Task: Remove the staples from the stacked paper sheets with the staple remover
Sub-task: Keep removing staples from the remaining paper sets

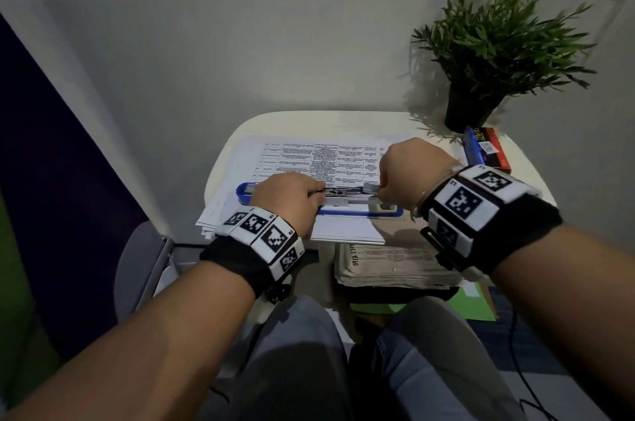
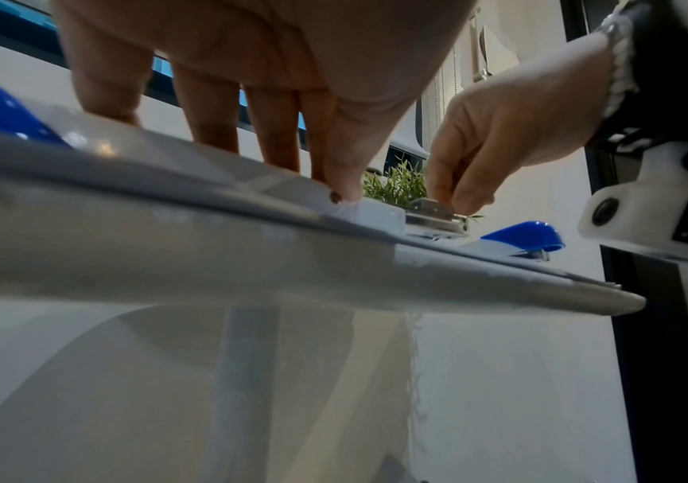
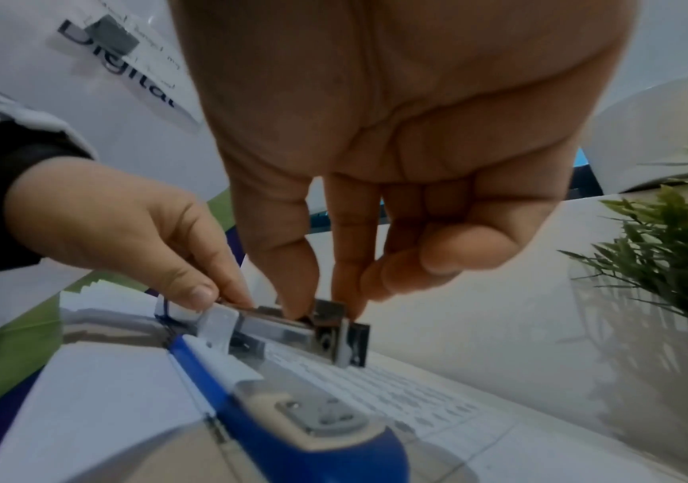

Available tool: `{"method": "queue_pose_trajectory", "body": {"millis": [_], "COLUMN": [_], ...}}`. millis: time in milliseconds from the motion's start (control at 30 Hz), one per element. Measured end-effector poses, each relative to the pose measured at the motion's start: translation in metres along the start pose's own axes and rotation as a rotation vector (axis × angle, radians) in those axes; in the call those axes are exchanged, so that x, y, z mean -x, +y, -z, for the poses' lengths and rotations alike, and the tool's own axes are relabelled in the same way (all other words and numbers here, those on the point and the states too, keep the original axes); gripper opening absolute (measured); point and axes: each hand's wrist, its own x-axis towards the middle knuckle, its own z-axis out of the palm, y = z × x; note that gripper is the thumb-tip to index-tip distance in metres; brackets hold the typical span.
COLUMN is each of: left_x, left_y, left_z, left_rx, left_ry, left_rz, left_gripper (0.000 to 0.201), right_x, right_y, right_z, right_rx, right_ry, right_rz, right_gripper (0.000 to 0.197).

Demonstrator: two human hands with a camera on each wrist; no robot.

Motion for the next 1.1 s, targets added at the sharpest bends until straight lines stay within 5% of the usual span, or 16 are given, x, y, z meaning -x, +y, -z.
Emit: {"method": "queue_pose_trajectory", "body": {"millis": [300,1100], "left_x": [0.001,0.002], "left_y": [-0.001,-0.004], "left_z": [-0.001,-0.004], "left_rx": [0.004,0.006], "left_ry": [0.006,0.034], "left_rz": [-0.037,-0.065], "left_gripper": [0.024,0.024], "right_x": [-0.009,-0.008], "right_y": [-0.006,-0.005], "right_z": [0.007,0.014], "right_rx": [0.141,0.167], "right_ry": [-0.029,-0.108], "right_rz": [0.037,0.082], "right_gripper": [0.011,0.026]}}
